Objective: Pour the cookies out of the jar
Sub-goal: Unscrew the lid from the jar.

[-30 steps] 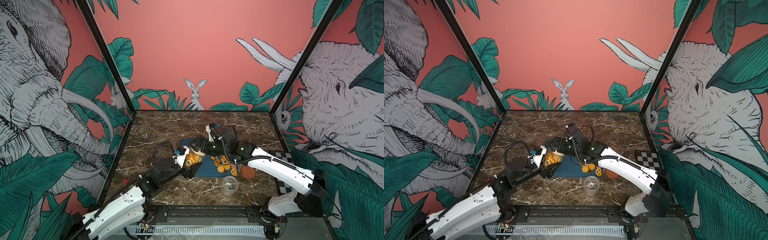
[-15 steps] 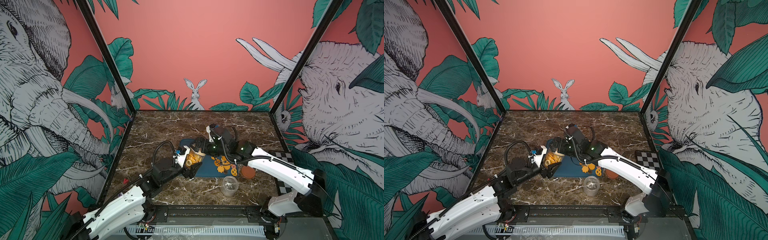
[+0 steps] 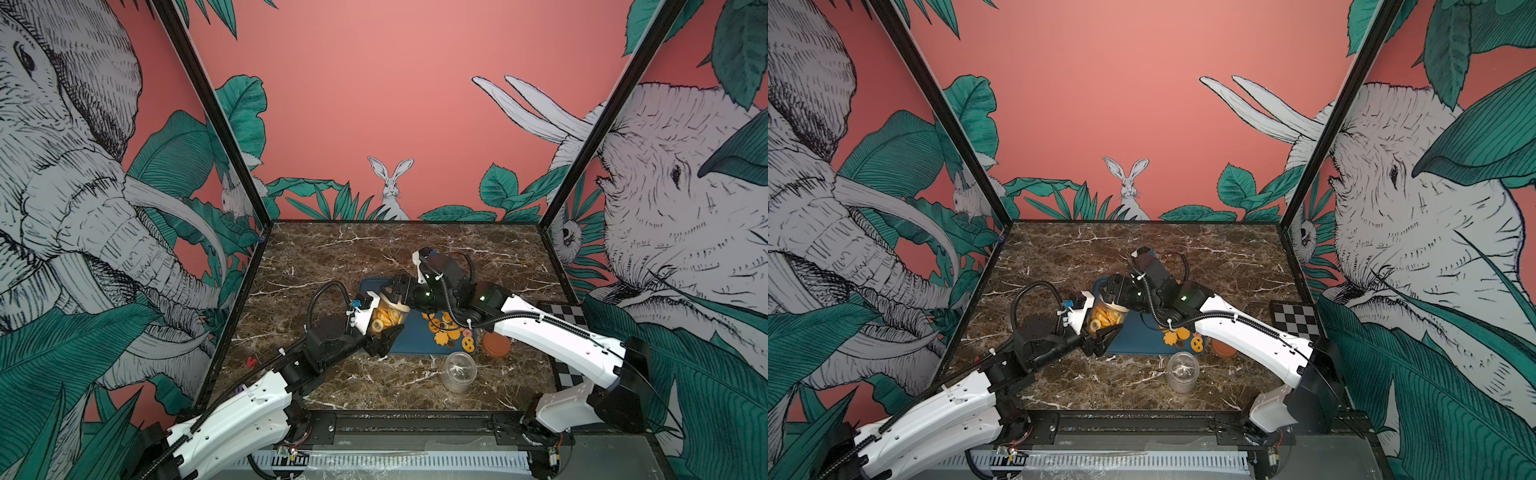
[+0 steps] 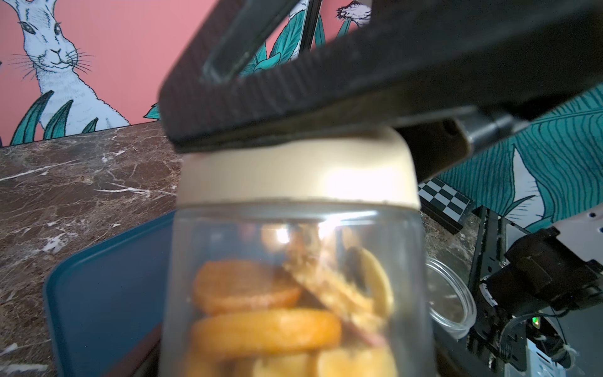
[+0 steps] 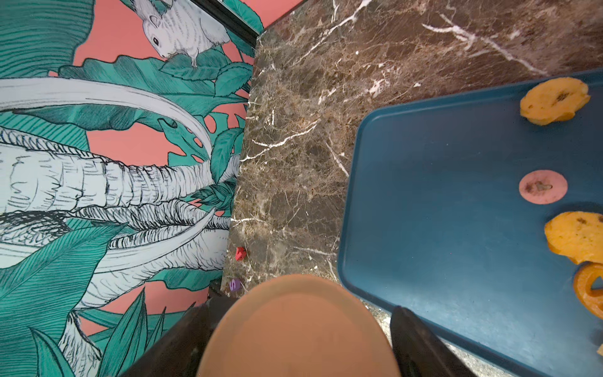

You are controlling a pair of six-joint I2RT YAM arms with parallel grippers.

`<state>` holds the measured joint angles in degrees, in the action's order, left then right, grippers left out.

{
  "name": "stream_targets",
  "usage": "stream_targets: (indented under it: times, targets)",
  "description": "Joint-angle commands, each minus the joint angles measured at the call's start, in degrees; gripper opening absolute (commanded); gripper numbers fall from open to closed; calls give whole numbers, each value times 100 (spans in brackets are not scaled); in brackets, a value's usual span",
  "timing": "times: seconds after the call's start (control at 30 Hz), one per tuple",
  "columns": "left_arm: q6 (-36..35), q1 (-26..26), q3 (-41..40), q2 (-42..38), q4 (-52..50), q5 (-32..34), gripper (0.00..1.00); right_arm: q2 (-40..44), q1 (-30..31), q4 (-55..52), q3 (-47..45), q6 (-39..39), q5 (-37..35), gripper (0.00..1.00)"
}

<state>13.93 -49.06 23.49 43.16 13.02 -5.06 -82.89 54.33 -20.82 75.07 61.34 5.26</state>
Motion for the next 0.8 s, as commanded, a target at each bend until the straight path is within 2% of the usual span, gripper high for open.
stream_targets:
  times: [0.0,0.07,0.23,0.37,0.5,0.63,0.77]
  targets:
    - [11,-8,326,-155,937,49,0,-90,42,93,-99,192,199,66]
    - [4,-7,324,-144,943,53,0,-87,40,15,-82,172,193,80]
    - [-9,-7,328,-137,957,60,0,-47,36,-87,-124,150,132,85]
    - [-22,-7,345,-140,938,60,0,-19,32,-237,-96,73,74,99]
    - [-31,-7,365,-137,923,55,0,-9,24,-285,-93,31,111,99]
    - [-37,-7,383,-98,935,25,0,13,18,-166,-133,0,149,92]
    - [-22,-7,389,-46,941,1,0,71,22,-151,-73,-102,36,96]
